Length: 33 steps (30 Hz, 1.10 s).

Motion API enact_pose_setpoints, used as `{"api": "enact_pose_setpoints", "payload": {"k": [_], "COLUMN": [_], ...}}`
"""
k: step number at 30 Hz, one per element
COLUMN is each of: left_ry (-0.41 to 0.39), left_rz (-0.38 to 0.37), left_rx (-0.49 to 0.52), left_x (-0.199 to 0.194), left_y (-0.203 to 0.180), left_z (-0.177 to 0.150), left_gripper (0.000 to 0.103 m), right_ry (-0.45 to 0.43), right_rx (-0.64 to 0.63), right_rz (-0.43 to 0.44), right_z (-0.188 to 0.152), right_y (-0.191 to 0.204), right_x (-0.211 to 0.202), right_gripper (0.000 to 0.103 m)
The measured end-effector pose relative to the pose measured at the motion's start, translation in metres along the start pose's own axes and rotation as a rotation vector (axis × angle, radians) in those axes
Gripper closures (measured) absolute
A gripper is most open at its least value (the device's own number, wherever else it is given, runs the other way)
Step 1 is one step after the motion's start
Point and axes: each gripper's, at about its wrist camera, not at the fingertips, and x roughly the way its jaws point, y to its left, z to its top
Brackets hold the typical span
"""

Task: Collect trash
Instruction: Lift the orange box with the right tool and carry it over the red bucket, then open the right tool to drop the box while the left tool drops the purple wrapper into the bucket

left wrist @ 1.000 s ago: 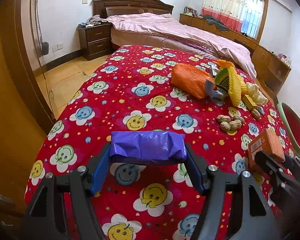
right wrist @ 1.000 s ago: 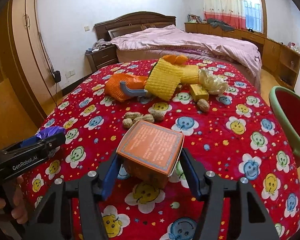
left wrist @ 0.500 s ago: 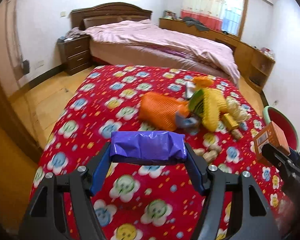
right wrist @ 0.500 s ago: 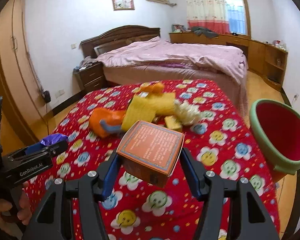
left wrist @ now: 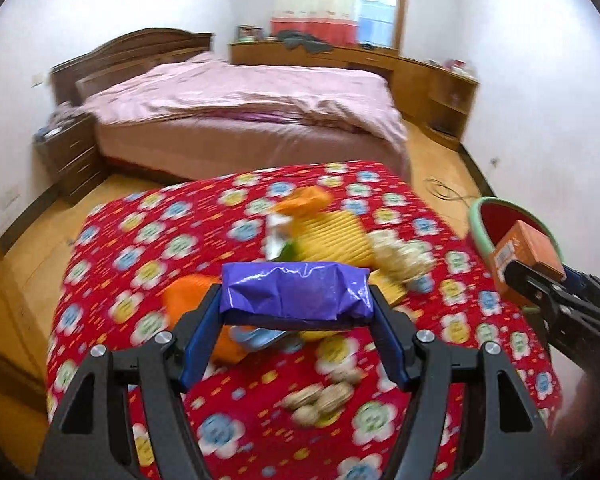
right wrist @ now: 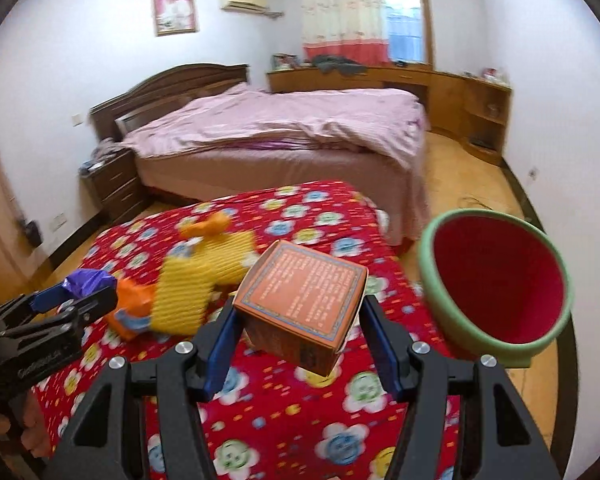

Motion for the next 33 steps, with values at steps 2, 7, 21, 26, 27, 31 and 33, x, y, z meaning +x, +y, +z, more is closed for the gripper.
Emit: {"api": "enact_pose_setpoints", "payload": {"k": [2,7,21,26,27,31,33], "left_ry": [-0.004,-0.008,0.040,0.061,0.062,0.069,0.075], "left_rz": [-0.029,-0.081,-0.151,-0.174,-0.179,-0.201,-0.215], "left_rx": [0.038,0.080,0.098,0.103,0.106,0.128,0.143], "left_x": [0.005,0.017,0.054,0.075,0.079,0.093,0.101], "left_y": [-0.014,-0.048,-0.134,-0.162,-0.168,-0.192,-0.204], "left_z": [0.009,0.023,0.042,0.046,0.047,0.051,0.052], "left_gripper": [0.033,0.033,0.033,0.033,0.033,0.033,0.033], "right_ry": [0.004,-0.007,0.051,0.073,0.073,0.072,0.069], "right_rx": [0.035,0.093,0.204,0.242,0.245,0.270,0.278], "right_rz": [-0.017,-0.084,-0.136,-0.147,-0.149,-0.154,-0.155], "right_z": [0.006,0.016,0.019,0.017,0.016,0.015,0.015], "right_y": [-0.011,-0.047,-0.165,-0.204,-0.209,-0.230,-0.237], "right_x": [0.002,0.004,0.021,0.036,0.038,0.044,0.046], "right_gripper": [0.041,0.041,0.041,0.040,0.040,0.040,0.038]}}
